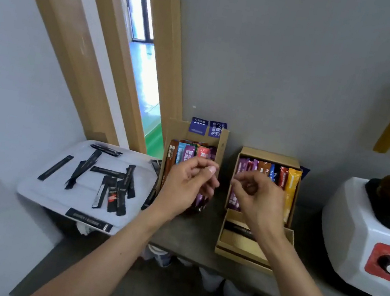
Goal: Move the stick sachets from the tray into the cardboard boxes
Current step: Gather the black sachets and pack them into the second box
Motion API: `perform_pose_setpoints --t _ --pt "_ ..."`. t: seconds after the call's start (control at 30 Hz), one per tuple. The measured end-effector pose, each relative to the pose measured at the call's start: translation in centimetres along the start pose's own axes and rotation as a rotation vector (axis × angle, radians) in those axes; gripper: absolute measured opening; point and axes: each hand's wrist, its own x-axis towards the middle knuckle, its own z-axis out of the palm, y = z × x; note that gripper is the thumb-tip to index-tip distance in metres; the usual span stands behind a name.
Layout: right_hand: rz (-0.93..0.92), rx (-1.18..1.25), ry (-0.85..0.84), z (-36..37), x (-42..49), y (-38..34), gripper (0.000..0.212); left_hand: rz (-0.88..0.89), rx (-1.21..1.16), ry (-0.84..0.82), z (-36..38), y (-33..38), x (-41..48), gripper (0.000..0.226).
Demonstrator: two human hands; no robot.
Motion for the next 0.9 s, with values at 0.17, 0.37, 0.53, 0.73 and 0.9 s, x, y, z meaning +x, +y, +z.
perform_pose_setpoints --t 0.17,0.37,0.53,0.73,0.9 --pt "-0.110 0.031 -0.125 5.0 -1.6 -4.9 0.012 -0.113 0.024 0.191 -7.8 -0.9 -2.6 0.017" --pt "-0.272 -0.133 -0.222 12.3 -3.6 -8.7 0.015 -0.195 0.235 0.376 -19.6 -4.0 -2.9 0.013" --pt "-0.156 -0.299 -0.245 20.2 -3.8 -12.1 0.027 -0.260 0.702 0.381 -30.9 -8.9 -1.5 0.021" --pt "0.095 -0.512 -0.291 27.8 -2.7 -13.1 0.045 -0.379 0.984 0.193 -37.7 -13.9 0.9 0.050" --pt "0.186 -0.639 -0.322 31.6 -2.5 -13.3 0.073 -0.443 1.171 0.023 -37.6 -15.0 2.1 0.100"
